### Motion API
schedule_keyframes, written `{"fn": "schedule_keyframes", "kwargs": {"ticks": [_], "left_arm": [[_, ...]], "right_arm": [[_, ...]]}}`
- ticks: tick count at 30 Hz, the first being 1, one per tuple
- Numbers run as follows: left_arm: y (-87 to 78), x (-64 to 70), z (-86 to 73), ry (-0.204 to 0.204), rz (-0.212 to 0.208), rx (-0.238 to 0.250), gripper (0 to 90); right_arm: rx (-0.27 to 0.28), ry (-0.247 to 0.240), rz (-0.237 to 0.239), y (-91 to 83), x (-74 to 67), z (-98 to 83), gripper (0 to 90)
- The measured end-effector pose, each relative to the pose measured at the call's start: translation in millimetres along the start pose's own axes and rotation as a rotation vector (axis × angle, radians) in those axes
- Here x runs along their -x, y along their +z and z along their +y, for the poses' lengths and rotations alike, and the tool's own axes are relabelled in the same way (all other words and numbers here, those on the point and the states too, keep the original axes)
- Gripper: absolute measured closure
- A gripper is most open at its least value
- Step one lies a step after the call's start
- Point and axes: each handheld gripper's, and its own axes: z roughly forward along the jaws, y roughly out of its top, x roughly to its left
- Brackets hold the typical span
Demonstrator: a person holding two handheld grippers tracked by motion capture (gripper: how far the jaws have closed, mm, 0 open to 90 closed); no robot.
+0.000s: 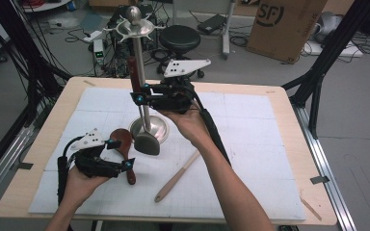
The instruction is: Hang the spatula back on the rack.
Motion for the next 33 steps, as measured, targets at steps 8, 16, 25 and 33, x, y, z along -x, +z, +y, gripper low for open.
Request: {"fn": "schedule_keyframes", "kwargs": {"ticks": [8, 16, 25, 33], "left_arm": [[0.2, 0.5, -1.7, -0.003, 0.001, -0.004, 15.8], [1.4, 0.5, -3.1, 0.002, 0.008, -0.012, 15.7], [0.4, -0.8, -3.8, -0.002, 0.009, -0.010, 15.6], [-1.0, -1.7, -4.5, -0.010, 0.010, -0.004, 15.5]], "right_arm": [[0.003, -0.008, -0.003, 8.7, 1.1, 8.6, 73.1], [0.017, -0.004, -0.005, 13.0, 3.2, 15.4, 73.1], [0.013, -0.009, -0.016, 21.8, 6.6, 24.8, 73.1], [0.011, -0.011, -0.026, 29.7, 9.7, 31.9, 73.1]]}}
